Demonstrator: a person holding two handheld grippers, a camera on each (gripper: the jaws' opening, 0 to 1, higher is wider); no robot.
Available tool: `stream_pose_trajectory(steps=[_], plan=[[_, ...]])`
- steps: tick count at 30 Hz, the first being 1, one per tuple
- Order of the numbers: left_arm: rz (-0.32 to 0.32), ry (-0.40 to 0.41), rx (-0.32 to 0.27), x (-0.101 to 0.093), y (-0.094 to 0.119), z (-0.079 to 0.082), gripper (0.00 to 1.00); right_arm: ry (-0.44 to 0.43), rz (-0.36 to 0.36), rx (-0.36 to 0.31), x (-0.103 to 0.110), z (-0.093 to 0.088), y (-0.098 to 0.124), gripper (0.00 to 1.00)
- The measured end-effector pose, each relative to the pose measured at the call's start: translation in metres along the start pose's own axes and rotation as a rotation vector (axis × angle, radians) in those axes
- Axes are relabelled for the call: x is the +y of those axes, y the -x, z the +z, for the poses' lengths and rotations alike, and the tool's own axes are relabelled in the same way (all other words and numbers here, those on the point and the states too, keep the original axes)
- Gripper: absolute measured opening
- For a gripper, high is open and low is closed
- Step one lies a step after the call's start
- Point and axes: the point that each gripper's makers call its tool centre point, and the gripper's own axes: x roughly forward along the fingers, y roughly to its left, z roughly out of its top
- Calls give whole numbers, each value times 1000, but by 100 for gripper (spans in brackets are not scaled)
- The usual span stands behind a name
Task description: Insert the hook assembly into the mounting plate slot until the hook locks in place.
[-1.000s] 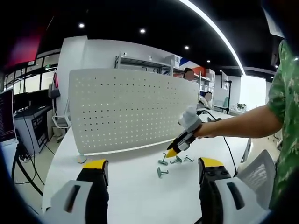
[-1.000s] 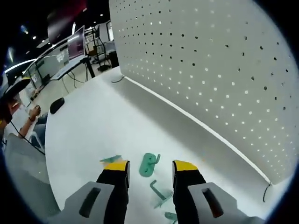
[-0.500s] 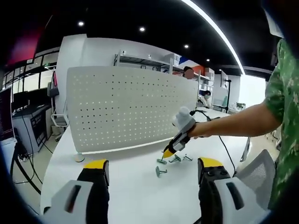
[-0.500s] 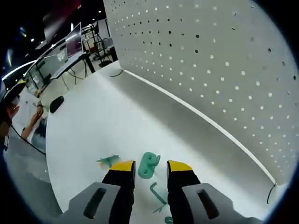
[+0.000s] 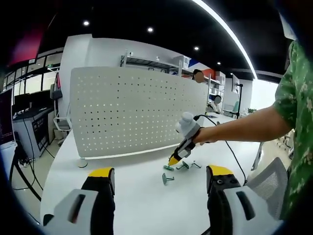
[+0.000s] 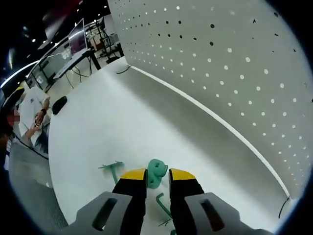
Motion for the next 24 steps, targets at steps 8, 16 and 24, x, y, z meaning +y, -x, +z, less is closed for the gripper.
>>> stream_pose_trajectory(steps=[8, 16, 24], plan=[[2, 6, 3, 0, 0, -2, 78, 9, 11, 45, 0, -4, -6, 13], [4, 12, 2, 1, -1, -3, 78, 27, 13, 71, 1, -6, -10, 9], [5, 17, 2, 2, -1, -4, 78, 37, 17, 89, 3, -8, -13, 7]])
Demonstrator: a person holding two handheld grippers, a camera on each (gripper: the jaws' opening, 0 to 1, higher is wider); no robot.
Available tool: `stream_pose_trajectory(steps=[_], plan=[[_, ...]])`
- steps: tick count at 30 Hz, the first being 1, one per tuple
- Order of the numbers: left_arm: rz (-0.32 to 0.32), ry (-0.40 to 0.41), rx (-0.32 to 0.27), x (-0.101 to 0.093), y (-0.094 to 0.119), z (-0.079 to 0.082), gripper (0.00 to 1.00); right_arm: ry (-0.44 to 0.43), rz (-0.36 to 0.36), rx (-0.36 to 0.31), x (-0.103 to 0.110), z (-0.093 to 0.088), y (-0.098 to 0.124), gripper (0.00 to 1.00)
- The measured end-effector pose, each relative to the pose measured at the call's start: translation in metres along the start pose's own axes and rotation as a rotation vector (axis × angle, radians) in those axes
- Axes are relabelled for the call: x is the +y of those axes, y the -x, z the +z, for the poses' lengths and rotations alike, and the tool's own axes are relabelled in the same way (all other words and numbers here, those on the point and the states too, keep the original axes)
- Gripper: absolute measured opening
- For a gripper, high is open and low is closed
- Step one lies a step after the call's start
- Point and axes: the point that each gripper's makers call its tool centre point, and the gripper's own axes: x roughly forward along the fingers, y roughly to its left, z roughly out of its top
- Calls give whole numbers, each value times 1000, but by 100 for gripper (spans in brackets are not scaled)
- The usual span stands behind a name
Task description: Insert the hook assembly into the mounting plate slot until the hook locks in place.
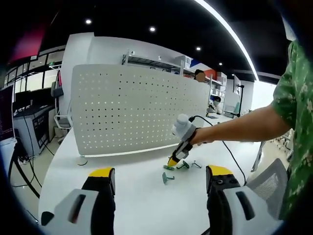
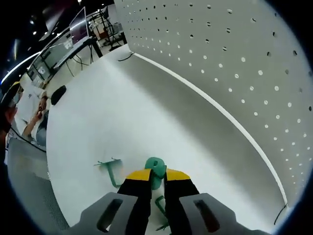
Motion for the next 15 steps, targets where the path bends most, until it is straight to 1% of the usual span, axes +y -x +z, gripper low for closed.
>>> stream_pose_trajectory(steps=[4, 8, 15], plan=[[1, 1, 0, 0, 0, 0, 78, -4, 5, 2, -1, 1, -2, 6], [2, 0, 1, 1, 0, 0, 78, -17, 17, -1, 0, 1, -2, 2], [0, -2, 4, 1, 0, 0, 78, -34, 20, -8, -1, 1, -2, 2]])
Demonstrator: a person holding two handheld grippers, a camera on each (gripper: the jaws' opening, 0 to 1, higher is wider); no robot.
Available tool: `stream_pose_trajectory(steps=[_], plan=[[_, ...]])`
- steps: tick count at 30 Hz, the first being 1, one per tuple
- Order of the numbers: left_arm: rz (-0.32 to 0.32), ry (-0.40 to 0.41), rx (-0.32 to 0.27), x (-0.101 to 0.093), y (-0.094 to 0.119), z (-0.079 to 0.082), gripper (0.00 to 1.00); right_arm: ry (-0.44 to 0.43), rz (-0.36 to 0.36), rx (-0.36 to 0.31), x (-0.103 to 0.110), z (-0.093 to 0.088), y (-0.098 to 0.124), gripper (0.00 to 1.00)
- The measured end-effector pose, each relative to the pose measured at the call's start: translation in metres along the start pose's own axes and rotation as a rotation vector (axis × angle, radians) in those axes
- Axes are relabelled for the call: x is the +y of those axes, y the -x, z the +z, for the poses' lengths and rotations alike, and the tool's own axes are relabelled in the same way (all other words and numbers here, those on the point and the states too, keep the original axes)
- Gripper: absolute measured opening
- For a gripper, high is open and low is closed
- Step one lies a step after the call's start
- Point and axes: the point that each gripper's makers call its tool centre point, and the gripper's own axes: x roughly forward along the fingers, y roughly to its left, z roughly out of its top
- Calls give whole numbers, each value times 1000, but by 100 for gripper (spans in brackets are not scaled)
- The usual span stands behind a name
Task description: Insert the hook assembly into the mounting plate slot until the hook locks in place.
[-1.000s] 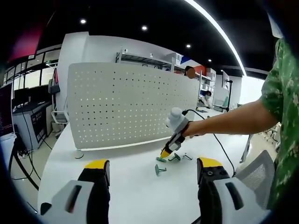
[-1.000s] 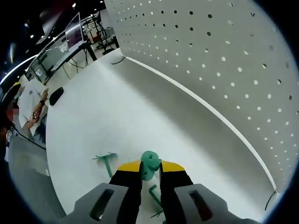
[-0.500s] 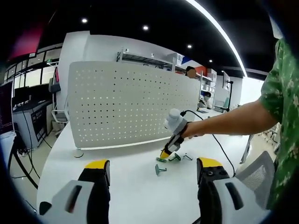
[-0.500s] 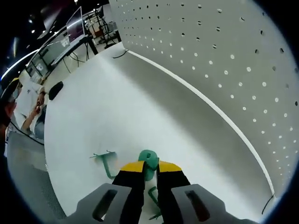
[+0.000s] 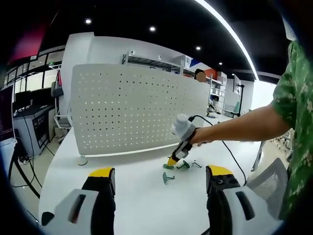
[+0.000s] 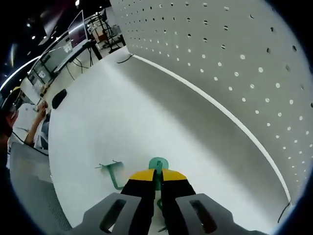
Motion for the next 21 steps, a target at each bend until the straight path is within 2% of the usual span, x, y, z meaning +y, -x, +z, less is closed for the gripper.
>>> stream_pose_trajectory(steps=[12, 21], plan=[[-8, -4, 2, -3, -1, 1, 77, 7, -25, -26, 1, -1, 2, 1], [-19, -9, -3, -8, -3, 5, 77, 9, -45, -84, 1, 8, 15, 1]])
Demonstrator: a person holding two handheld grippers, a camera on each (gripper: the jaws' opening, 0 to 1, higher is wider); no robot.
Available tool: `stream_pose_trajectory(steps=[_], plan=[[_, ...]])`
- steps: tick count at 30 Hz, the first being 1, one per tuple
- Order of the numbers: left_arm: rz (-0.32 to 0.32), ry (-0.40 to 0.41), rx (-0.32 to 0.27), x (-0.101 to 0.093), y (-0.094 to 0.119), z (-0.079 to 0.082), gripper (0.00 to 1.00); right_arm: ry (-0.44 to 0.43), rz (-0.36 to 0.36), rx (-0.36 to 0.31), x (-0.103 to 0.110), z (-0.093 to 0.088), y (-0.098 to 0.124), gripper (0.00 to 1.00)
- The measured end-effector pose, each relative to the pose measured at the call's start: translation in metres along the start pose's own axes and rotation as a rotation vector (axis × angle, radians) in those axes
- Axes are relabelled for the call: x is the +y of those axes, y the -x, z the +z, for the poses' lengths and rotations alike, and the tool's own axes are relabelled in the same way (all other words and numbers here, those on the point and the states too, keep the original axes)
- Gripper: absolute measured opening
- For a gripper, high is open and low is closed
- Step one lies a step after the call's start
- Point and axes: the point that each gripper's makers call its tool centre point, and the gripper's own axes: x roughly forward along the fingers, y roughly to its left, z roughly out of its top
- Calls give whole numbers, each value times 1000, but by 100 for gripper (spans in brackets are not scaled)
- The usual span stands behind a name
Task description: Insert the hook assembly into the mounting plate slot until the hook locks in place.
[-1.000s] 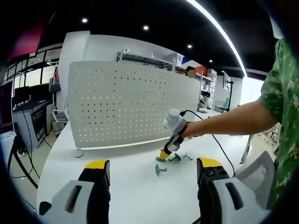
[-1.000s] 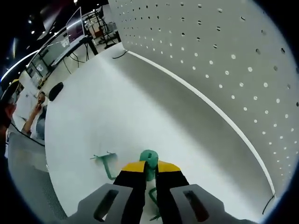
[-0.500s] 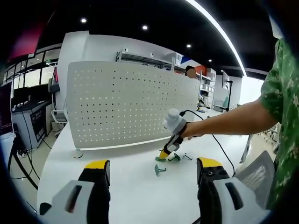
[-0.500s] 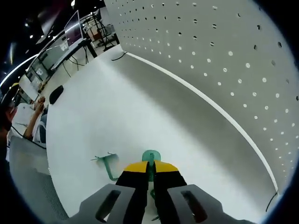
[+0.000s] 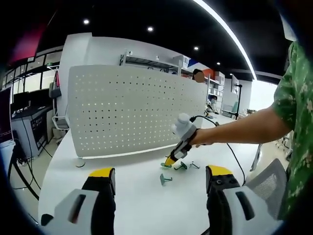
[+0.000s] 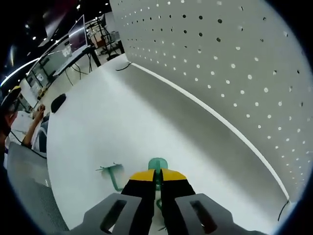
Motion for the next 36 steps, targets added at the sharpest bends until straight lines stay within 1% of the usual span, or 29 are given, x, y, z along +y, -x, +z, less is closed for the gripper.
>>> stream_pose_trajectory(steps=[7, 17, 20, 26, 31, 36], plan=[[-15, -10, -5, -6, -1, 4, 77, 0, -15, -58, 2, 11, 15, 1], [-43, -21, -30, -13, -4, 15, 77, 19, -42, -177, 17, 34, 52, 1], [-54, -23, -40, -15, -5, 20, 77, 21, -52, -217, 23, 40, 66, 1], [-80, -23, -60, -22, -8, 28, 76, 14, -78, -288, 27, 48, 91, 1], [-111, -25, -71, -30, -11, 35, 76, -2, -108, -370, 31, 55, 119, 1], [-142, -27, -76, -38, -14, 37, 76, -9, -141, -448, 34, 61, 146, 1]])
